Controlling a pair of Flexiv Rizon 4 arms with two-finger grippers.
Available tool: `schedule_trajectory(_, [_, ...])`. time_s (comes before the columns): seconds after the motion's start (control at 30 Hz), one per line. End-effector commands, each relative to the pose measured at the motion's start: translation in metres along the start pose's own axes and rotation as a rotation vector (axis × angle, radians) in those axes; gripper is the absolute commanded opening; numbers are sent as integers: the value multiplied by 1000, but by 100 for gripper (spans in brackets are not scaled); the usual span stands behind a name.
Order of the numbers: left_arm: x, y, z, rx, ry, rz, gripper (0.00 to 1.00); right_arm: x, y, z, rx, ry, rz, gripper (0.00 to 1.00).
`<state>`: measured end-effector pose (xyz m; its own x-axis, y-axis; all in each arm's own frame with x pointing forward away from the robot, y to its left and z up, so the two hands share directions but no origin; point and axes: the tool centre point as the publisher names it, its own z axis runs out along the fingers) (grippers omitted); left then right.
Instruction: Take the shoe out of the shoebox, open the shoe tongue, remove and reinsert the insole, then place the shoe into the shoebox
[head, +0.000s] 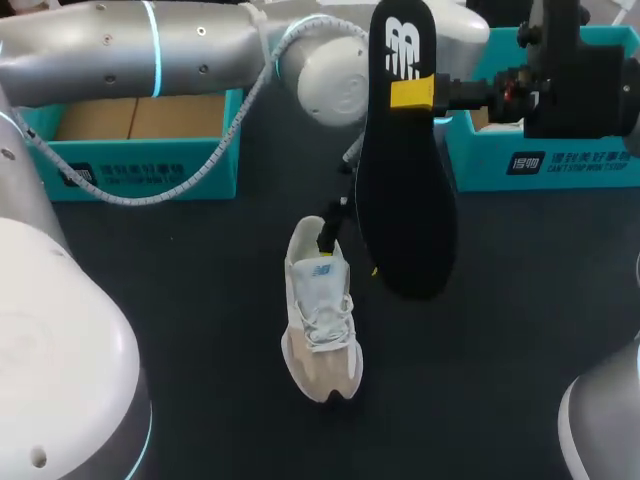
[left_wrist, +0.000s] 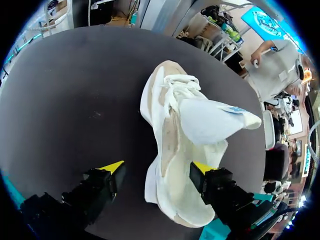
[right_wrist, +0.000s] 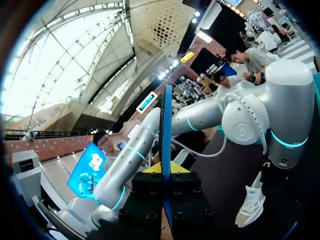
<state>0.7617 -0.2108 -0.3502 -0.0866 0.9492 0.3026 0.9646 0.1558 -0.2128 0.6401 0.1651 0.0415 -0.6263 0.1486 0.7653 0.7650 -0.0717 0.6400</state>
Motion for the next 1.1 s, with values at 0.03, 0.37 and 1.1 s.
schedule_trajectory(0.03, [28, -6, -29, -44, -229, 20, 100, -1, 2, 4, 2, -1, 1, 0])
schedule_trajectory(0.37, [73, -14, -95, -139, -614, 18, 100, -1, 2, 4, 2, -1, 1, 0])
schedule_trajectory(1.1, [81, -11, -105, -151, -660, 24, 100, -1, 2, 4, 2, -1, 1, 0])
